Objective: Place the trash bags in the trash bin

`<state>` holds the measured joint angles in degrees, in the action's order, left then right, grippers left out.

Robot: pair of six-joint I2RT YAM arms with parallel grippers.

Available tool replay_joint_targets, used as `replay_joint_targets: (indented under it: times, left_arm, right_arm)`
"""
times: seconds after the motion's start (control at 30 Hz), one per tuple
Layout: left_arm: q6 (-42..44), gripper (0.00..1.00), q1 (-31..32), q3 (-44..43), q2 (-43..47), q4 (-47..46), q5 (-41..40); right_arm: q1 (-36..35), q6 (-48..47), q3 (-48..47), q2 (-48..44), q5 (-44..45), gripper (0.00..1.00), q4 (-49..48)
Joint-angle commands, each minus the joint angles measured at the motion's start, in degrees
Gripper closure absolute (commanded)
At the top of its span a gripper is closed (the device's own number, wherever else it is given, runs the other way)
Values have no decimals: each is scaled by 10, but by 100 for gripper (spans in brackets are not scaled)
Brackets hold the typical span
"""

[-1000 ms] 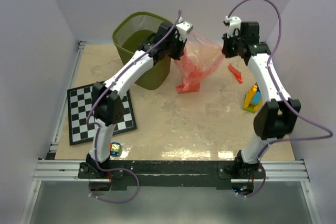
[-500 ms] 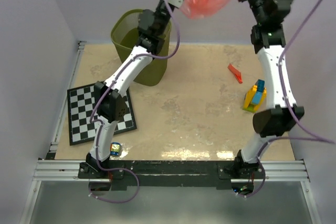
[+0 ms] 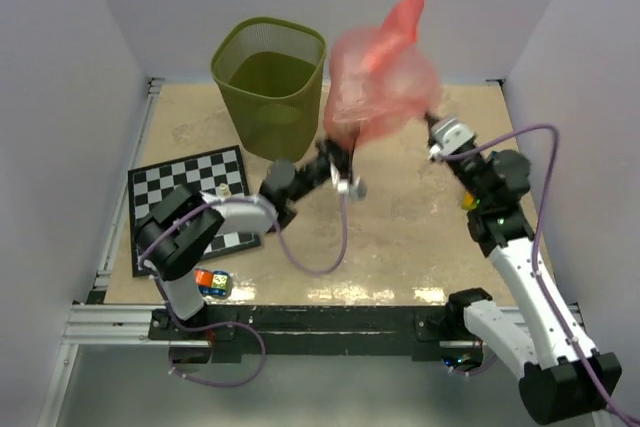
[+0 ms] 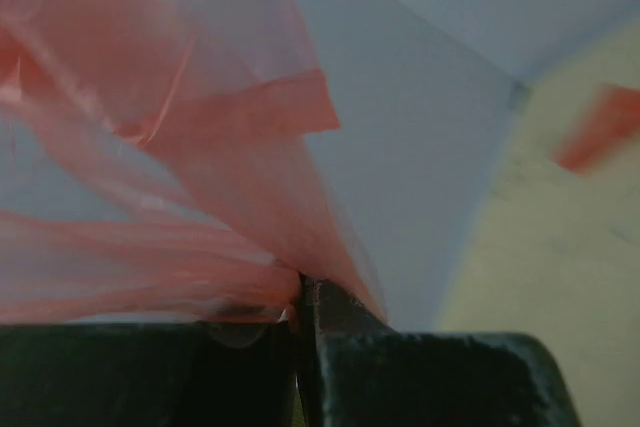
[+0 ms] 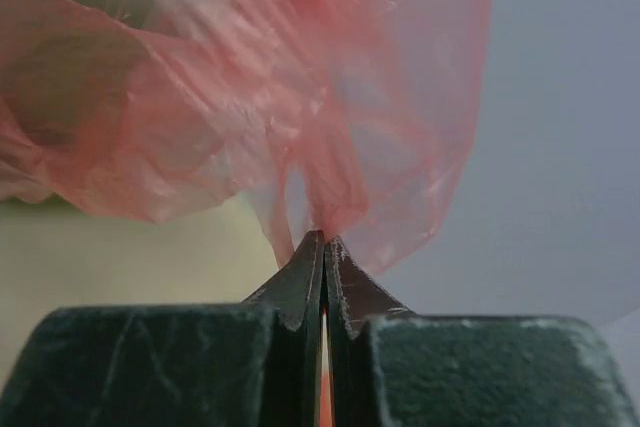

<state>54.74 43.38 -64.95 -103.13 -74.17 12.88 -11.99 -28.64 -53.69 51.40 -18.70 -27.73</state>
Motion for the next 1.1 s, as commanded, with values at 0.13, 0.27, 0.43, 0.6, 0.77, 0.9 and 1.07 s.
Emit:
replay_joint_targets:
  times: [0.13, 0.27, 0.43, 0.6, 0.77, 0.9, 1.07]
  left_arm:
    - [37, 89, 59, 553, 284, -312, 135]
    - [0, 89, 61, 549, 379, -139, 87]
    - [-112, 81, 60, 411, 459, 289, 15]
    - [-278, 62, 60, 296, 464, 488, -34]
    - [-379, 50, 58, 208, 469, 669, -14]
    - [-430, 48, 54, 177, 481, 721, -20]
    - [-532, 47, 26, 120, 450, 778, -40]
  right_arm:
    - [-1, -54, 94, -265, -107, 100, 492]
    - [0, -27, 65, -233, -67, 100, 495]
    - [-1, 23, 27, -120, -32, 100, 491]
    - [0, 72, 17, -95, -17, 100, 443]
    - [0, 99, -4, -97, -13, 100, 400]
    - [-1, 116, -37, -85, -3, 100, 385]
    - [-1, 127, -47, -85, -4, 100, 384]
